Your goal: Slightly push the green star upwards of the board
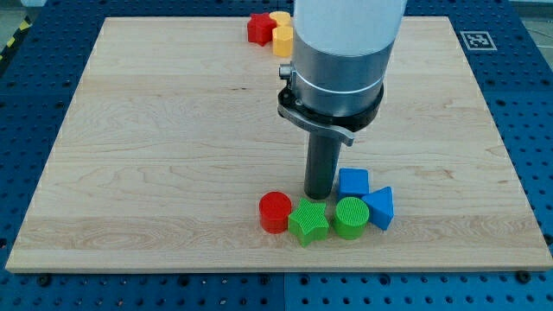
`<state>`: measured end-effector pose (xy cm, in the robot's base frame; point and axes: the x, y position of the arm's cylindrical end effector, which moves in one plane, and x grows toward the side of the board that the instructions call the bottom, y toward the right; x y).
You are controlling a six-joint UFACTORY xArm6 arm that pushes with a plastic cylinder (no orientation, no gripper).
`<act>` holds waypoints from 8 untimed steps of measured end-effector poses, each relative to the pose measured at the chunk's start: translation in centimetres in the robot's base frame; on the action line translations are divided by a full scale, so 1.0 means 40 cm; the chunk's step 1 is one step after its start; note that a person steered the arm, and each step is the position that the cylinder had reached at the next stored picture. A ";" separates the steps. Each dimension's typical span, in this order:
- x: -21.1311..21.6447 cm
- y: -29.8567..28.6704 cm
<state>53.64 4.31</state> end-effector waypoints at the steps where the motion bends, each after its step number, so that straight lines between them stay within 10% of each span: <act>1: 0.000 0.012; 5: 0.132 -0.213; 8: 0.204 -0.070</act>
<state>61.79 1.49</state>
